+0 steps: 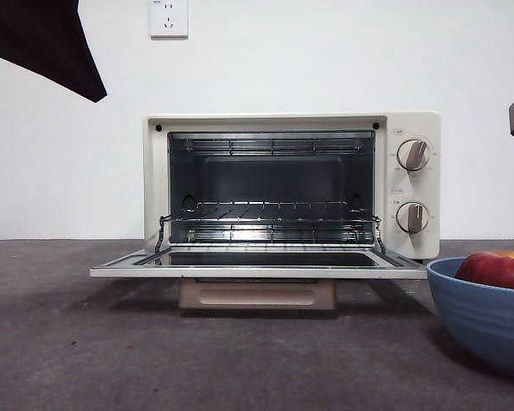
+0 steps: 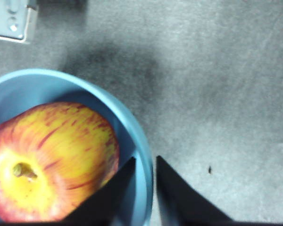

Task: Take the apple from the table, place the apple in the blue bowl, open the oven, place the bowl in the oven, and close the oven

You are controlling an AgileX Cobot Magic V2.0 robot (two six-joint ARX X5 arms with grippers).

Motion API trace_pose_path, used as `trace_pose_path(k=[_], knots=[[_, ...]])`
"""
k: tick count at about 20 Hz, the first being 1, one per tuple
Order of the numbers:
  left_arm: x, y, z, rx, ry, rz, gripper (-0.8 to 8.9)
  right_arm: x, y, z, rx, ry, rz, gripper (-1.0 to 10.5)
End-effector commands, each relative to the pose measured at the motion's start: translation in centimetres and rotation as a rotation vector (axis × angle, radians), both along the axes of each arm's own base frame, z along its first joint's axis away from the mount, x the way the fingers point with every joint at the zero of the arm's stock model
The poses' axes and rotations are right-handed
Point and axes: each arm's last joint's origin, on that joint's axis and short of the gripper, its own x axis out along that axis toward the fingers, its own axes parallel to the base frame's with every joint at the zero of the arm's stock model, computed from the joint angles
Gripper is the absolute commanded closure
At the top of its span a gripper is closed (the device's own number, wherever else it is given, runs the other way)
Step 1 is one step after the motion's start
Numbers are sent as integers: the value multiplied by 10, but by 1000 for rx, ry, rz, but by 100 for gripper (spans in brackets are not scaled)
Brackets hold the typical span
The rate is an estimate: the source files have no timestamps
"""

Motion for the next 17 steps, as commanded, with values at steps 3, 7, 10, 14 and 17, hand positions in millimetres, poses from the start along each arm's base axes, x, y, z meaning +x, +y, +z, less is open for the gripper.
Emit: trace_pose_path(k=[3, 7, 10, 14, 17], knots=[[1, -1, 1, -6, -5, -3, 807, 2, 2, -1, 9, 12, -7, 944], [2, -2, 1, -7, -9, -3, 806, 3, 11, 13, 67, -26, -5, 944], [2, -2, 2, -12, -20, -3, 806, 8, 26, 46, 113, -117, 6, 944], [3, -2, 3, -18, -36, -4, 807, 22, 44, 85, 148, -228, -13, 944], [3, -3, 3, -17, -38, -6, 806, 47, 54, 97, 147, -267, -63, 944]])
